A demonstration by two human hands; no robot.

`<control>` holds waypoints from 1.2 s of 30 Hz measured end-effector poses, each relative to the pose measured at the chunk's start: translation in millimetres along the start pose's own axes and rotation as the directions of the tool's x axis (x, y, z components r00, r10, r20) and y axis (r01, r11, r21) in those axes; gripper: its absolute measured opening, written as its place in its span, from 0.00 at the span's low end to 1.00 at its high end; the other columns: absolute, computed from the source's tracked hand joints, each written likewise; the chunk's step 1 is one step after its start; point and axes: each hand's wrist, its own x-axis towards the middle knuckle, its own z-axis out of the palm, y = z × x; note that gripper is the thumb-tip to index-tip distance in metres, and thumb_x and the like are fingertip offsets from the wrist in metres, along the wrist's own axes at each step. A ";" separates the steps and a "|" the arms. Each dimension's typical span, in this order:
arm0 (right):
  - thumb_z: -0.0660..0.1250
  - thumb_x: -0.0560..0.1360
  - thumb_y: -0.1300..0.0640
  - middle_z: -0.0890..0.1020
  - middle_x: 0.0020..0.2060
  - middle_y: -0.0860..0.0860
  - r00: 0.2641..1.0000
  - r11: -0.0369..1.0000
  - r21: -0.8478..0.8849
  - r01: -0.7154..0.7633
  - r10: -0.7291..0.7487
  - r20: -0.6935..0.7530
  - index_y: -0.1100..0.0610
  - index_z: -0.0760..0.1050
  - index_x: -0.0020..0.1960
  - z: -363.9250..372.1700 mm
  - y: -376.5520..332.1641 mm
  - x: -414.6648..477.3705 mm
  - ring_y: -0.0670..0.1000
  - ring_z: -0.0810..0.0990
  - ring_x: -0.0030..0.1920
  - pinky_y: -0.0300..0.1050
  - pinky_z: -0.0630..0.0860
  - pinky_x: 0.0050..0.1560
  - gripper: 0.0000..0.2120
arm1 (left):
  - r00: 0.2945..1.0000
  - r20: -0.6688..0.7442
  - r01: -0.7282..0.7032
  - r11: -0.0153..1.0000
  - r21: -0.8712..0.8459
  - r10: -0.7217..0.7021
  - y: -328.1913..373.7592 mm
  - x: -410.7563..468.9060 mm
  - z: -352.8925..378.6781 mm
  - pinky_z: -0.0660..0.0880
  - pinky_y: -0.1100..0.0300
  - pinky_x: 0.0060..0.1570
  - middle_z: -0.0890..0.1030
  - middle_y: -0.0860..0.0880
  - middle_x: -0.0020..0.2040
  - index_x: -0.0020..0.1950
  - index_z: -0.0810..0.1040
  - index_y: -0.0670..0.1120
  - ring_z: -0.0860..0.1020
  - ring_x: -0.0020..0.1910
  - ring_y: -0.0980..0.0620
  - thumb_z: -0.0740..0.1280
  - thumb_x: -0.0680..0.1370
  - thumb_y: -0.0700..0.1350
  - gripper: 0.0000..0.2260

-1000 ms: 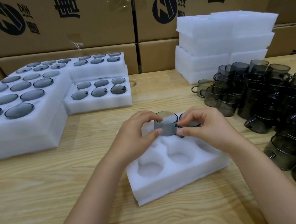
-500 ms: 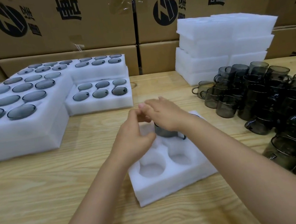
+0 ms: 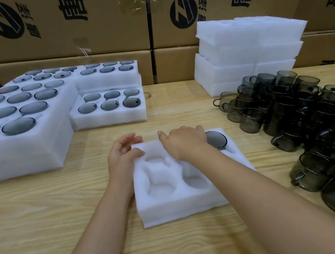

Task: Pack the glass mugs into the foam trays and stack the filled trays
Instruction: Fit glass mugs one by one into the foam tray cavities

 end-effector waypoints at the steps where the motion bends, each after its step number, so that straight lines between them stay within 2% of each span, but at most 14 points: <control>1: 0.40 0.80 0.42 0.78 0.56 0.56 1.000 1.000 -0.002 -0.017 0.017 -0.012 0.58 0.75 0.58 0.6 -1.0 -0.6 0.56 0.73 0.56 0.55 0.59 0.59 0.31 | 1.000 0.005 -0.002 1.000 -0.021 0.003 0.2 2.6 -0.8 0.77 0.56 0.45 0.81 0.47 0.45 0.48 0.77 0.44 0.79 0.46 0.49 0.62 0.68 0.23 0.19; 5: 0.40 0.80 0.43 0.78 0.55 0.56 0.999 0.999 0.009 -0.049 0.049 -0.024 0.59 0.76 0.56 2.0 -1.3 -1.0 0.57 0.74 0.55 0.55 0.59 0.59 0.30 | 0.997 0.077 0.012 1.000 0.000 -0.012 0.2 7.5 -3.3 0.79 0.63 0.35 0.84 0.50 0.40 0.49 0.77 0.42 0.82 0.37 0.55 0.58 0.70 0.22 0.19; 9: 0.39 0.80 0.41 0.78 0.54 0.55 0.999 0.999 0.025 -0.026 0.025 0.029 0.57 0.75 0.57 -1.3 2.1 -1.1 0.57 0.73 0.57 0.54 0.59 0.59 0.31 | 0.994 0.106 0.022 1.000 0.019 -0.024 0.0 8.8 -4.6 0.79 0.62 0.34 0.85 0.50 0.41 0.50 0.78 0.42 0.83 0.38 0.53 0.58 0.71 0.23 0.18; 10: 0.40 0.80 0.40 0.78 0.53 0.54 0.998 0.996 0.085 -0.003 -0.002 0.056 0.56 0.75 0.54 -4.8 3.9 -2.4 0.57 0.73 0.57 0.54 0.59 0.59 0.29 | 0.994 0.110 0.024 1.000 0.017 -0.026 -0.1 9.3 -5.0 0.79 0.62 0.34 0.85 0.49 0.41 0.50 0.78 0.42 0.83 0.38 0.53 0.58 0.71 0.23 0.18; 12: 0.46 0.80 0.39 0.78 0.46 0.51 0.996 0.937 0.347 0.028 -0.057 0.073 0.53 0.73 0.44 -17.1 12.5 -6.8 0.55 0.74 0.54 0.52 0.62 0.57 0.24 | 0.993 0.116 0.023 1.000 0.020 -0.026 -0.8 10.2 -5.5 0.79 0.62 0.33 0.85 0.50 0.41 0.49 0.78 0.42 0.83 0.37 0.54 0.57 0.71 0.23 0.19; 14: 0.53 0.80 0.42 0.80 0.48 0.50 0.998 0.816 0.576 0.040 -0.009 -0.056 0.54 0.75 0.46 -33.2 29.0 -10.5 0.55 0.76 0.53 0.49 0.69 0.55 0.18 | 0.992 0.124 0.018 1.000 0.024 -0.021 -0.8 10.5 -5.4 0.78 0.63 0.32 0.85 0.50 0.40 0.48 0.78 0.42 0.83 0.36 0.54 0.57 0.70 0.23 0.19; 16: 0.57 0.79 0.46 0.80 0.53 0.52 0.948 0.861 0.508 0.037 0.131 -0.290 0.54 0.77 0.54 -45.2 52.8 -9.7 0.56 0.76 0.55 0.50 0.72 0.56 0.15 | 0.991 0.129 0.019 0.999 0.030 -0.023 -0.5 10.4 -4.6 0.78 0.63 0.31 0.85 0.51 0.39 0.48 0.78 0.42 0.82 0.35 0.55 0.56 0.70 0.23 0.19; 18: 0.59 0.78 0.49 0.78 0.57 0.55 0.891 0.930 0.355 -0.090 0.235 -0.388 0.56 0.75 0.58 -49.8 81.1 -4.4 0.58 0.75 0.58 0.53 0.71 0.57 0.15 | 0.992 0.123 0.027 0.999 0.028 -0.030 -0.7 10.5 -4.5 0.78 0.63 0.31 0.85 0.51 0.40 0.48 0.78 0.42 0.82 0.35 0.54 0.56 0.70 0.23 0.19; 20: 0.59 0.78 0.51 0.73 0.62 0.58 0.901 0.935 0.216 -0.282 0.336 -0.276 0.59 0.70 0.64 -45.8 106.4 2.3 0.61 0.72 0.61 0.53 0.70 0.58 0.18 | 0.992 0.125 0.032 0.999 0.024 -0.034 -0.6 10.9 -4.6 0.78 0.63 0.31 0.85 0.50 0.40 0.48 0.78 0.42 0.82 0.35 0.54 0.56 0.70 0.23 0.19; 22: 0.59 0.78 0.53 0.67 0.65 0.60 0.879 0.888 0.141 -0.438 0.456 -0.141 0.61 0.65 0.67 -38.0 124.0 6.8 0.63 0.70 0.63 0.53 0.70 0.56 0.21 | 0.992 0.125 0.030 0.999 0.020 -0.032 -0.9 11.7 -4.9 0.78 0.63 0.31 0.85 0.50 0.39 0.48 0.78 0.41 0.82 0.36 0.54 0.56 0.70 0.23 0.19; 26: 0.61 0.77 0.58 0.68 0.65 0.60 0.815 0.821 0.075 -0.567 0.571 -0.095 0.62 0.65 0.67 -26.7 144.5 7.4 0.63 0.72 0.62 0.52 0.71 0.54 0.20 | 0.991 0.128 0.032 0.999 0.013 -0.033 -1.7 11.7 -4.2 0.78 0.62 0.32 0.85 0.50 0.40 0.48 0.78 0.41 0.82 0.36 0.54 0.56 0.70 0.23 0.19; 29: 0.61 0.77 0.61 0.75 0.59 0.61 0.810 0.817 0.044 -0.575 0.576 -0.111 0.63 0.73 0.60 -18.8 149.6 3.5 0.63 0.75 0.58 0.50 0.73 0.50 0.13 | 0.991 0.129 0.029 1.000 0.007 -0.029 -2.0 12.3 -4.2 0.78 0.62 0.32 0.85 0.50 0.40 0.48 0.78 0.41 0.82 0.36 0.54 0.56 0.70 0.23 0.18; 32: 0.61 0.76 0.62 0.76 0.55 0.61 0.817 0.831 0.108 -0.545 0.556 -0.151 0.63 0.75 0.54 -11.8 143.0 -5.7 0.64 0.75 0.55 0.49 0.71 0.47 0.09 | 0.989 0.144 0.022 1.000 -0.010 -0.021 -1.4 11.6 -4.5 0.78 0.62 0.32 0.85 0.50 0.40 0.49 0.78 0.41 0.82 0.36 0.54 0.61 0.67 0.27 0.16; 36: 0.60 0.75 0.58 0.74 0.48 0.59 0.843 0.907 0.220 -0.359 0.416 -0.340 0.64 0.75 0.49 -10.4 126.8 -22.0 0.63 0.75 0.50 0.48 0.69 0.43 0.10 | 0.987 0.156 0.052 0.995 -0.081 -0.038 -0.7 12.3 -5.4 0.78 0.60 0.33 0.84 0.47 0.41 0.49 0.78 0.41 0.82 0.37 0.50 0.60 0.67 0.29 0.15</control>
